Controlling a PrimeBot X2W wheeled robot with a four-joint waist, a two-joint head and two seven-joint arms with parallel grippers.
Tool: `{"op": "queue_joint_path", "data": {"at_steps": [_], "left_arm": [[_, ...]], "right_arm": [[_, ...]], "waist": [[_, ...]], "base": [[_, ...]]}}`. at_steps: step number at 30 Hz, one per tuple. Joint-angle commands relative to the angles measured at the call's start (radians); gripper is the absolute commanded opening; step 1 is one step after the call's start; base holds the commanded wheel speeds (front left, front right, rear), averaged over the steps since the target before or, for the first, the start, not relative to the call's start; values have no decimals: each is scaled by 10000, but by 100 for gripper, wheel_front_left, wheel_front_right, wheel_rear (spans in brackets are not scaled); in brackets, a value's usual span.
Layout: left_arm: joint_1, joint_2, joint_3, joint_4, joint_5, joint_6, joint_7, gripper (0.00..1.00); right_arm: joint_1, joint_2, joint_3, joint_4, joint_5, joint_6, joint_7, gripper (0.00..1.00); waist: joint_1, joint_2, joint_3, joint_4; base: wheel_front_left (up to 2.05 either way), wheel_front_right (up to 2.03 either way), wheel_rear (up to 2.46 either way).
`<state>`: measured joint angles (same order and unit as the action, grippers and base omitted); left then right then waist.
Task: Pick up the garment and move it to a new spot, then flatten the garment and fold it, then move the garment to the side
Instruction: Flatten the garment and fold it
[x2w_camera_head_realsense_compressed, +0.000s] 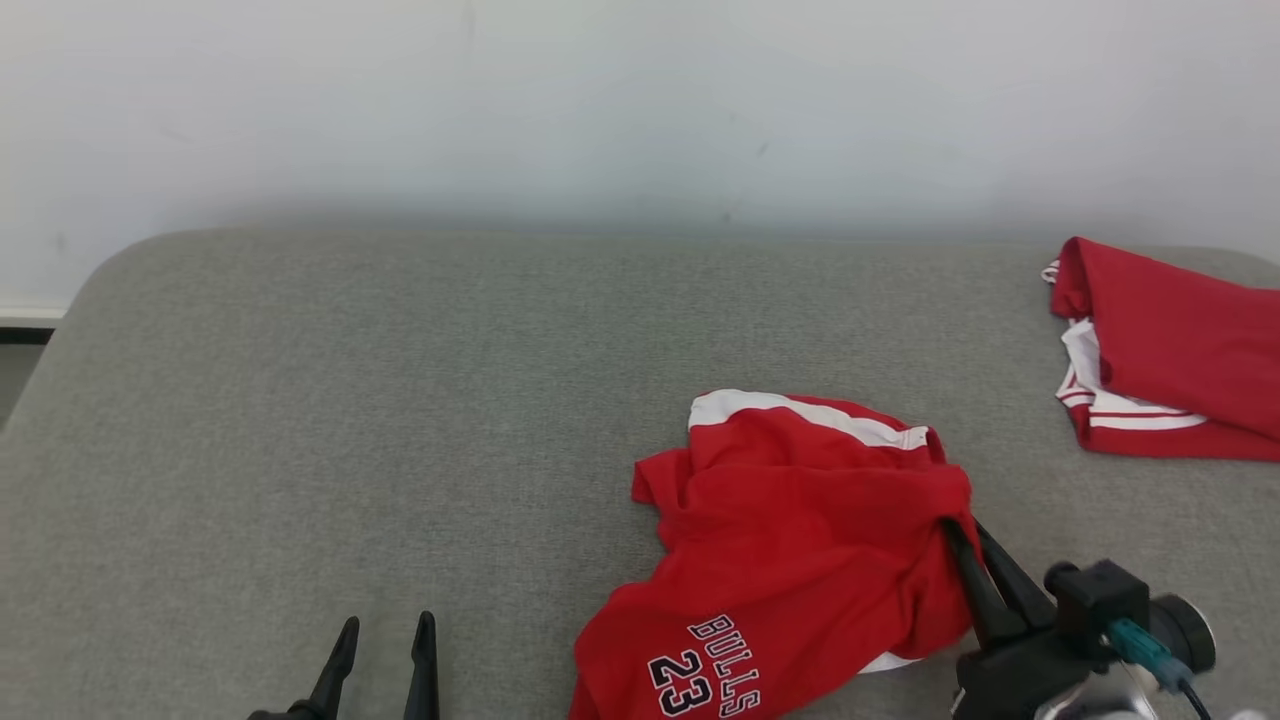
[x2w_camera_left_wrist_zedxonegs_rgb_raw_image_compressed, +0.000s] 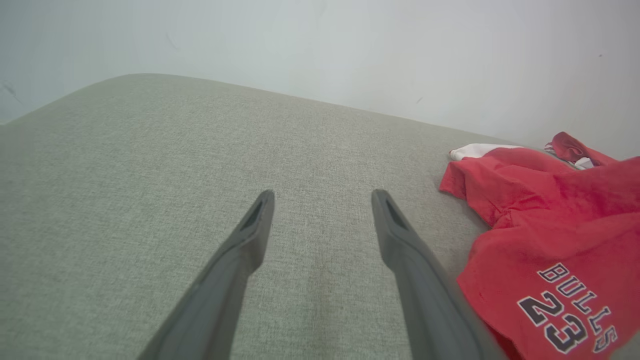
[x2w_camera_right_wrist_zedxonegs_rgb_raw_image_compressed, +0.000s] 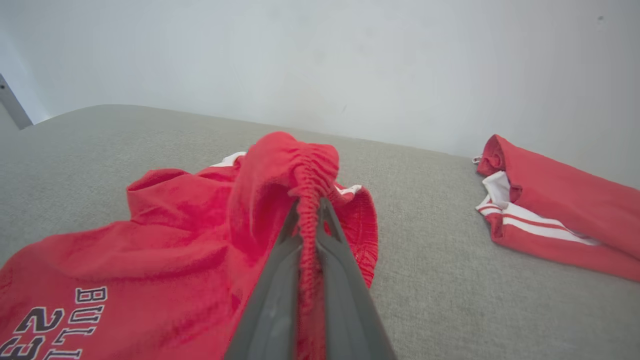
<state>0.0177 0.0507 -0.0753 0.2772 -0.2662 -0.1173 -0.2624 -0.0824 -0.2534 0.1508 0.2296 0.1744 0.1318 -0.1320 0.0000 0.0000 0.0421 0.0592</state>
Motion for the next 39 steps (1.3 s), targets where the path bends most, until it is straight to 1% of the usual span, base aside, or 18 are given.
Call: {"op": "queue_joint_path", "data": {"at_steps": [1,4,8,13,19,20,21,22,26,30,34,38,39], "left_arm": [[-57,-7,-5,13,-53,23,-20,100],[-73,-8,-65,40,-70,14,-19,100],[-118,-8,-180,86,-77,-1,-19,100],[-237,-7,-423,159,-155,-7,-20,100],[-307,-7,-655,196,-255,83,-20,100],[-300,-7,-684,200,-273,103,-20,100],[-291,-7,-699,208,-287,102,-20,100],[-270,-7,-713,212,-291,109,-20,100],[-150,-7,-703,225,-280,137,-20,100],[-89,-7,-651,201,-187,138,-19,100],[-41,-6,-581,162,-120,130,-20,100],[20,-7,-570,130,-77,130,-19,100],[20,-7,-570,130,-77,130,-19,100]], "right_arm": [[-104,-12,55,50,-20,-19,-21,0],[-853,-16,209,587,32,-19,2,0],[-1966,44,295,1772,169,-19,141,0],[-3309,-119,251,3706,285,-19,128,0],[-4561,-157,418,5838,287,-19,-229,0],[-4700,-144,473,6130,266,-19,-294,16],[-4816,-133,525,6374,265,-19,-352,83],[-4933,-96,568,6573,317,-19,-475,100],[-5128,20,790,7065,465,-19,-938,100],[-5072,76,1032,7003,661,-19,-1246,100],[-4711,88,1370,6515,942,-20,-1323,100],[-4265,35,1458,5508,1216,-19,-1340,100],[-4265,35,1458,5508,1216,-19,-1340,100]], "waist": [[0,0,-7,192],[0,0,15,416],[0,0,65,712],[0,0,156,1074],[0,0,218,1280],[0,0,215,1287],[0,0,207,1281],[0,0,188,1251],[0,0,76,1013],[0,0,-31,716],[0,0,-92,404],[0,0,-113,101],[0,0,-113,101]], "base": [[0,0,0],[0,0,0],[0,0,0],[0,0,0],[0,0,0],[0,0,0],[0,0,0],[0,0,0],[0,0,0],[0,0,0],[0,0,0],[0,0,0],[0,0,0]]}}
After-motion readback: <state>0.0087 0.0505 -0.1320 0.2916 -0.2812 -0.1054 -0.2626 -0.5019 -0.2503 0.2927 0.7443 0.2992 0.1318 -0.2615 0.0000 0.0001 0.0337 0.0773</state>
